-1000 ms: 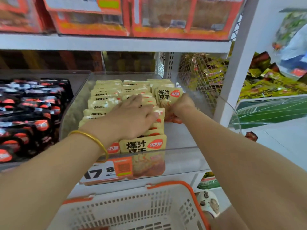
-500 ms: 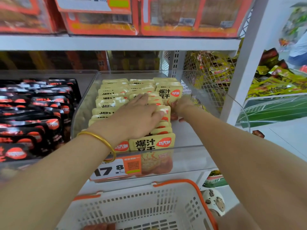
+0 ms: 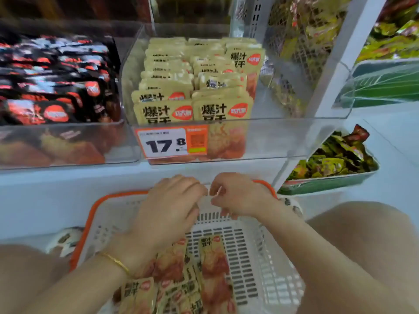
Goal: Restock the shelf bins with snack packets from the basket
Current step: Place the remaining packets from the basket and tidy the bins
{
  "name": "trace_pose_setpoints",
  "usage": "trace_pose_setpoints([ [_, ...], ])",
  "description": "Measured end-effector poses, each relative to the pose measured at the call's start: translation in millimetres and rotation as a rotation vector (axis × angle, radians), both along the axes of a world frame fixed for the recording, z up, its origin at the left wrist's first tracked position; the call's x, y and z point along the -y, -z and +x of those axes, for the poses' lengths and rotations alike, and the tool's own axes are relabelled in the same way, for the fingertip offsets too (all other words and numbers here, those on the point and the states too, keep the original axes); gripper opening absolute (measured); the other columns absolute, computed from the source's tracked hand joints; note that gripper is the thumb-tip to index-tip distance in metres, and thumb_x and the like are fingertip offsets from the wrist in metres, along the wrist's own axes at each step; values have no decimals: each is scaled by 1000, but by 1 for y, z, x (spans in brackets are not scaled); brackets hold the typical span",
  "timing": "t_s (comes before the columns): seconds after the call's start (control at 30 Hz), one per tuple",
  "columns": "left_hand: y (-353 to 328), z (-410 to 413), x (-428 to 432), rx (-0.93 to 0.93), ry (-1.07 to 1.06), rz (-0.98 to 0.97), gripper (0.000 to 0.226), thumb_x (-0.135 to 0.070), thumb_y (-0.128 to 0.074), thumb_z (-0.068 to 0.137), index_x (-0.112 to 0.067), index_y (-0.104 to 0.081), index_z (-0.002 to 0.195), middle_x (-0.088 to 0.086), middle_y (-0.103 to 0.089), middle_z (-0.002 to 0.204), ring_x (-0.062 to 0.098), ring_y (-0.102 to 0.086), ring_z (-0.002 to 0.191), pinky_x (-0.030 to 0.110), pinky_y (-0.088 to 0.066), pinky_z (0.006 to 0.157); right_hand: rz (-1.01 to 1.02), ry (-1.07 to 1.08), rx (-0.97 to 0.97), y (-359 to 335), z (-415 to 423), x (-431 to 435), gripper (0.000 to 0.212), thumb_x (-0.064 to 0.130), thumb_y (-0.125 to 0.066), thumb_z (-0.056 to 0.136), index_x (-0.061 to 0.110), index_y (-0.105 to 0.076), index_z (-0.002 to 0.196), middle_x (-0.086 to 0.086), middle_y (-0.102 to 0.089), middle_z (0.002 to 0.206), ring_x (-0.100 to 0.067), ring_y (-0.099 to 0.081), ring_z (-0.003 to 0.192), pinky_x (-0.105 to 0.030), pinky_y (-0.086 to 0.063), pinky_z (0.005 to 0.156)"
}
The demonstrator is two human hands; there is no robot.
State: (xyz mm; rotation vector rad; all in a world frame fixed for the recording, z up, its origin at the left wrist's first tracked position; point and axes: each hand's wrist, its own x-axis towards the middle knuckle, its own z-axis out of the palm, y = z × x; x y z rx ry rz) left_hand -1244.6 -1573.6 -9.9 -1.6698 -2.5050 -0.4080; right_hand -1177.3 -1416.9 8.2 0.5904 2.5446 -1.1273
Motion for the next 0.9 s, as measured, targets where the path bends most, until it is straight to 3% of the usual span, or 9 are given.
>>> trace_pose_setpoints([
  [0.13,57,-13,18,117,-72,-195,17,-14,-59,73,-20,-69,85,-3,-67,87,21,-65,78,33,-54,63,197,-333,351,127,-15,9,32,15,-52,95,0,-52,122,-16,-55,124,-28,-58,103,-35,-49,79],
  [0.2,72,-17,21,166,-97,-220,15,-12,-63,77,-18,-68,89,-1,-66,89,23,-63,82,36,-54,67,267,-354,434,186,-5,12,40,14,-51,94,3,-45,132,-15,-52,131,-30,-55,114,-38,-49,92],
  [0.33,83,-21,22,233,-128,-242,17,-13,-56,85,-17,-67,98,-1,-63,96,22,-59,89,39,-52,72,156,56,462,254,19,26,53,6,-44,91,10,-31,142,-14,-57,126,-29,-59,110,-34,-49,79],
  [0.43,88,-18,26,270,-176,-258,24,-20,-44,94,-22,-62,111,-6,-58,108,16,-53,100,32,-47,81,104,278,505,279,22,39,65,12,-51,89,11,-21,146,-14,-41,142,-30,-46,126,-39,-45,98],
  [0.53,91,-17,29,262,-189,-314,25,-25,-38,97,-23,-58,112,-8,-54,109,13,-50,101,28,-44,81,148,310,529,290,17,43,72,12,-49,92,12,-7,151,-17,-26,150,-33,-41,130,-42,-44,101],
  [0.63,92,-19,28,272,-209,-378,27,-26,-36,97,-22,-56,116,-6,-53,113,14,-49,105,29,-44,83,78,473,496,298,14,43,65,6,-47,91,8,-16,148,-16,-44,139,-31,-53,119,-40,-48,95],
  [0.7,92,-19,26,277,-220,-410,27,-26,-36,97,-21,-56,116,-6,-52,112,14,-48,104,29,-44,83,-3,491,510,298,12,43,48,6,-49,91,3,-35,137,-11,-60,113,-25,-60,103,-33,-51,89],
  [0.77,92,-19,24,284,-226,-444,26,-25,-37,97,-21,-56,115,-5,-52,111,14,-48,102,30,-45,82,-72,423,520,287,10,37,28,8,-56,88,2,-57,115,-6,-61,93,-20,-59,88,-27,-53,82],
  [0.9,85,-23,21,342,-261,-451,27,-27,-42,96,-20,-52,120,-3,-52,114,16,-49,104,31,-47,81,-304,335,498,223,-1,14,35,5,-77,72,2,-67,106,-12,-69,107,-24,-66,97,-38,-54,90],
])
